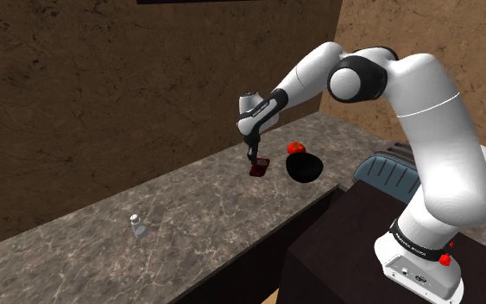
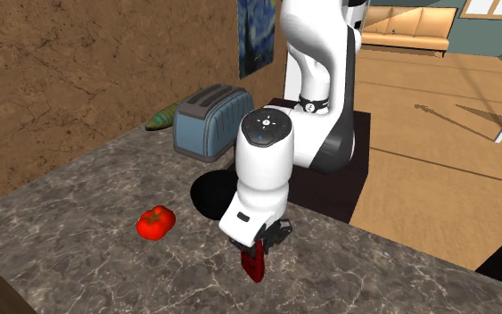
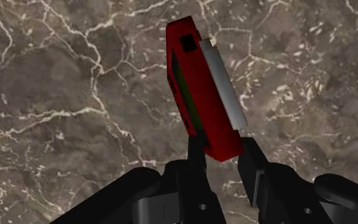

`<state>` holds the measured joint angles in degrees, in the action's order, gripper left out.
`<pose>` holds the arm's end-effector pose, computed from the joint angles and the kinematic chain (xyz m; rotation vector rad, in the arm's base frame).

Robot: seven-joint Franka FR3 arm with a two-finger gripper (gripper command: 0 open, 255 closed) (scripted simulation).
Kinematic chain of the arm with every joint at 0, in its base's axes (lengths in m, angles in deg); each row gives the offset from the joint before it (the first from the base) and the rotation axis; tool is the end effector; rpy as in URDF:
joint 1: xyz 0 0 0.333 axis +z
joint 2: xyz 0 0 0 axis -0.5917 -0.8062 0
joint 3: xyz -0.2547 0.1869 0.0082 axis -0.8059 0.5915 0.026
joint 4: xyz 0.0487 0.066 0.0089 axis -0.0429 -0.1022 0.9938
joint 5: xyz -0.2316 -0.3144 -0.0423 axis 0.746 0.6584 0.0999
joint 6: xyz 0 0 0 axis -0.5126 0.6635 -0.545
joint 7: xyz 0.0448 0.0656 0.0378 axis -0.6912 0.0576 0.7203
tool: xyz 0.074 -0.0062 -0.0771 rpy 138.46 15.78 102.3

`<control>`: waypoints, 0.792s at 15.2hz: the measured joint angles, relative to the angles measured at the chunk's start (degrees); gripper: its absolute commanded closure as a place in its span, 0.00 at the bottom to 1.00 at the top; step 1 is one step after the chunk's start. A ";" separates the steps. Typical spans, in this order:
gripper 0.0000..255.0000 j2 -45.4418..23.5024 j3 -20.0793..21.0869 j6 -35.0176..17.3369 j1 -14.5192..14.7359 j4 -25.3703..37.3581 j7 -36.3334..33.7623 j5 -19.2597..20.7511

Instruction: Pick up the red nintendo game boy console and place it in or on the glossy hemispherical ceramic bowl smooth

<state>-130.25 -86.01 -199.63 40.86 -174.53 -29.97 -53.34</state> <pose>0.6670 0.0298 0.1682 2.9838 0.9322 -0.1389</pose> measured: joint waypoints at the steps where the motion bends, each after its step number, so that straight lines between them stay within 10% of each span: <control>1: 1.00 0.48 0.00 0.36 0.05 -0.12 -0.04 0.01; 12: 1.00 6.47 -0.13 5.89 0.10 -0.57 0.13 0.12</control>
<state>-123.78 -86.14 -193.74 40.95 -175.09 -29.85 -53.22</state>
